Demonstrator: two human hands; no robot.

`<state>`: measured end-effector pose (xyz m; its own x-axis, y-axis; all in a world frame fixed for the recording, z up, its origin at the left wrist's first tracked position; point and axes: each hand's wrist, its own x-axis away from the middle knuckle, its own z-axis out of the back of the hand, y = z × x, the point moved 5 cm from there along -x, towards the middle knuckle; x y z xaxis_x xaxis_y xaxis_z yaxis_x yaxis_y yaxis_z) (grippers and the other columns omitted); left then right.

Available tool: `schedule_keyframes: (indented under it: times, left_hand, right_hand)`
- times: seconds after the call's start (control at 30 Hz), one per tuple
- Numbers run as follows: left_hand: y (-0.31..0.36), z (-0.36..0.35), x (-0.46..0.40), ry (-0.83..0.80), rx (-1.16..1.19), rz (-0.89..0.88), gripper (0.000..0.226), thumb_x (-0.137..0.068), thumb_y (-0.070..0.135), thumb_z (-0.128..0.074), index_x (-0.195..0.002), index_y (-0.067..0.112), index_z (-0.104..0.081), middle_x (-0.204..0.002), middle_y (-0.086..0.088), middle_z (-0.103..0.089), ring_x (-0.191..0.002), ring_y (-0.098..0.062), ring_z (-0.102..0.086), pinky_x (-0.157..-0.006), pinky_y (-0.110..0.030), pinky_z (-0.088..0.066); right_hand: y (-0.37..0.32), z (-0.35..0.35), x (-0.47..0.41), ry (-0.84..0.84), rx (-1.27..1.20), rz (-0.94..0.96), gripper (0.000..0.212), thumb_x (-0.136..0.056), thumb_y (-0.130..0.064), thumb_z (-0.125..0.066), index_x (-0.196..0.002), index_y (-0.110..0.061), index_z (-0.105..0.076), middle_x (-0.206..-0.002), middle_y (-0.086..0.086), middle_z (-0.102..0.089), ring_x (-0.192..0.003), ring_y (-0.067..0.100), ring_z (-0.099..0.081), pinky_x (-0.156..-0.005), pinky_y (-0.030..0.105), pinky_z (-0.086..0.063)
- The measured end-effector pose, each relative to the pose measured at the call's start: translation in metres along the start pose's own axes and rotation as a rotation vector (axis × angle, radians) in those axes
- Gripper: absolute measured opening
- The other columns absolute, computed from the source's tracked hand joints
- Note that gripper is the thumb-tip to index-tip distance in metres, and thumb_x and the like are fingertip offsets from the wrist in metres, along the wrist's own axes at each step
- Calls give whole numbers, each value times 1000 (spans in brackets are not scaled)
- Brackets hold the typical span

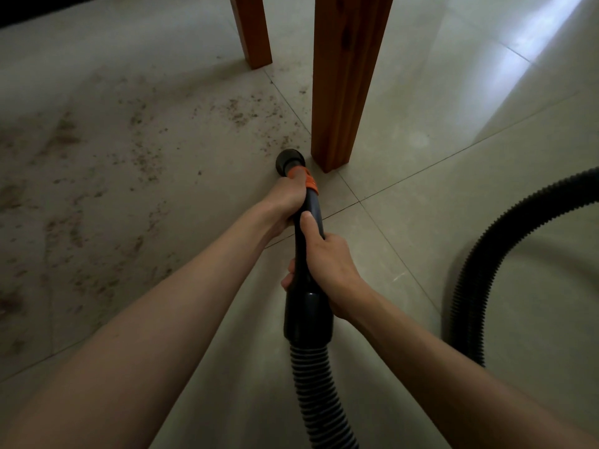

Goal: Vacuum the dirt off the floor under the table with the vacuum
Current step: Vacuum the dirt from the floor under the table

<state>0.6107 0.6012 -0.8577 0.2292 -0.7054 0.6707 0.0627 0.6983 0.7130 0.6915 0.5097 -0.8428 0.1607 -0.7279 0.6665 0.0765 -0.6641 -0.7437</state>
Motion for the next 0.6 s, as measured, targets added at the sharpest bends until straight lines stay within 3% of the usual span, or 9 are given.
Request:
schedule_keyframes:
  times: [0.07,0.17,0.27,0.4,0.47,0.53,0.6]
  left_hand:
    - [1,4,-5,10,12,-1,50,-102,34,-28,-139,2,-37,-131,-22,-51,-120,-32,-52,-90,-37,-46]
    - [1,13,-12,27,40,-15,49,-102,36,-28,-135,1,-39,-100,-13,-58,-98,-26,-59,-66,-28,-46]
    - [1,25,-16,68,42,-42,35,-102,35,-26,-112,7,-45,-80,-5,-49,-69,-15,-50,-53,-26,-39]
    - [2,42,-25,97,52,-75,35,-102,33,-26,-86,12,-48,-78,-2,-47,-67,-13,-48,-53,-25,-39]
    - [1,50,-28,105,60,-76,37,-103,33,-24,-92,10,-51,-79,-1,-46,-67,-12,-47,-54,-24,-39]
    - [1,57,-30,123,64,-90,37,-103,33,-27,-80,13,-48,-78,-2,-48,-65,-13,-48,-53,-24,-39]
    - [3,63,-32,132,66,-114,38,-102,34,-29,-73,15,-45,-75,-2,-48,-63,-13,-47,-53,-24,-39]
  right_hand:
    - [-3,-2,-4,-29,6,1,48,-95,-51,-41,-94,-4,-53,-55,6,-59,-45,20,-63,-51,26,-54]
    - [-6,-8,-10,-75,0,3,49,-95,-50,-42,-95,-2,-53,-56,8,-59,-47,22,-63,-50,26,-53]
    - [-10,-16,-14,-121,-23,14,46,-96,-49,-43,-86,-5,-50,-53,8,-59,-48,24,-62,-55,31,-54]
    - [-14,-30,-23,-162,19,31,52,-95,-50,-43,-91,0,-54,-62,13,-61,-46,23,-62,-51,27,-54]
    - [-16,-36,-28,-168,49,42,52,-95,-51,-43,-92,-1,-55,-65,13,-62,-52,26,-64,-60,34,-58]
    - [-19,-40,-32,-173,81,54,51,-94,-52,-43,-85,-3,-56,-63,13,-63,-59,29,-65,-74,44,-59]
    - [-22,-44,-34,-174,78,52,50,-95,-51,-43,-80,-4,-54,-63,13,-62,-62,31,-65,-77,47,-57]
